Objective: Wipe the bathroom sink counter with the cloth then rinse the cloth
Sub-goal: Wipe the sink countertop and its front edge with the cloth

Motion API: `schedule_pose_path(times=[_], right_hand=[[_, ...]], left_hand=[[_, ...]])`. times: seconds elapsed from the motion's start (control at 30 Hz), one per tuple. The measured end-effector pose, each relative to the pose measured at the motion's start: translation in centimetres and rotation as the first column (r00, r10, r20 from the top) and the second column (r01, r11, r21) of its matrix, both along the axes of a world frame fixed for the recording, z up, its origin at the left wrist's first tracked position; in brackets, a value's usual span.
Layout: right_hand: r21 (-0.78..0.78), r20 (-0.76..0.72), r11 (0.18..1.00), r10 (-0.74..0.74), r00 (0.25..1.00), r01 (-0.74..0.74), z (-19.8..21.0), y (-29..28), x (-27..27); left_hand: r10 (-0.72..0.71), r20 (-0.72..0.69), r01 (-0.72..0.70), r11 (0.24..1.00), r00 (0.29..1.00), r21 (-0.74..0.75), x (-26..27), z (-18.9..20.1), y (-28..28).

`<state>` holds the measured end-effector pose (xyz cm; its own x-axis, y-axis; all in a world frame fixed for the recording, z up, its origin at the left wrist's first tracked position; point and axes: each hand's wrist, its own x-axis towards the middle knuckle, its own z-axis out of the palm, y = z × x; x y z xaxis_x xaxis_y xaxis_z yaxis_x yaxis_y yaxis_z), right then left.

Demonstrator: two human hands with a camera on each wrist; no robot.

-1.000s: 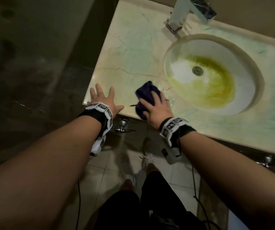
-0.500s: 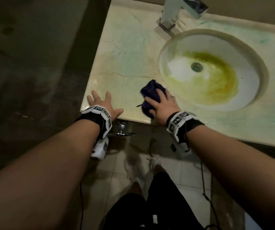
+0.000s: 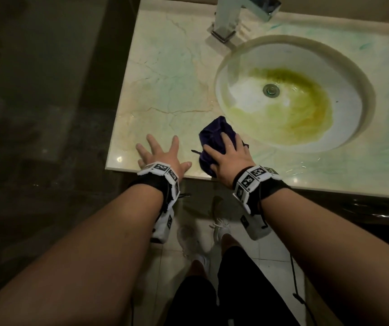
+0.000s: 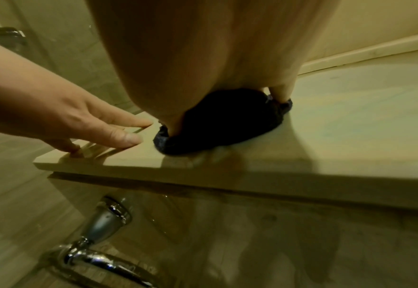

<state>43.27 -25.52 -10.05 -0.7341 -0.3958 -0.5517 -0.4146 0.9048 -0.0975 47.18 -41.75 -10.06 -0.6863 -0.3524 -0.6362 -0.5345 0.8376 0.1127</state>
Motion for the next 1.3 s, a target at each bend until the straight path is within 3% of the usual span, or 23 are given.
schedule_pose_path(times=[0.5, 0.7, 0.93, 1.13, 1.3], right_hand=[[-0.168, -0.045, 0.984, -0.066, 0.997, 0.058, -0.6, -1.3, -0.8], [-0.16, -0.069, 0.987, -0.004, 0.998, -0.007, -0.3, 1.9, 0.0], [-0.132, -0.051, 0.989, -0.079, 0.996, 0.072, -0.3, 3.1, -0.5], [-0.138, -0.086, 0.99, -0.033, 0.996, 0.021, -0.8, 6.4, 0.5], [-0.124, -0.062, 0.985, -0.127, 0.99, 0.118, -0.9, 4.1, -1.4]], left_hand=[[0.059, -0.026, -0.059, 0.998, 0.998, -0.016, -0.1, 0.6, 1.1], [0.061, -0.027, -0.061, 0.998, 0.998, -0.018, -0.1, 1.0, 2.5], [0.022, -0.054, -0.022, 1.0, 0.998, -0.006, 0.3, 0.0, 5.3], [-0.001, -0.03, 0.0, 0.999, 1.0, -0.041, 0.3, -0.2, 5.0], [-0.007, 0.015, 0.008, 0.999, 1.0, -0.05, -0.3, -0.2, 4.9]])
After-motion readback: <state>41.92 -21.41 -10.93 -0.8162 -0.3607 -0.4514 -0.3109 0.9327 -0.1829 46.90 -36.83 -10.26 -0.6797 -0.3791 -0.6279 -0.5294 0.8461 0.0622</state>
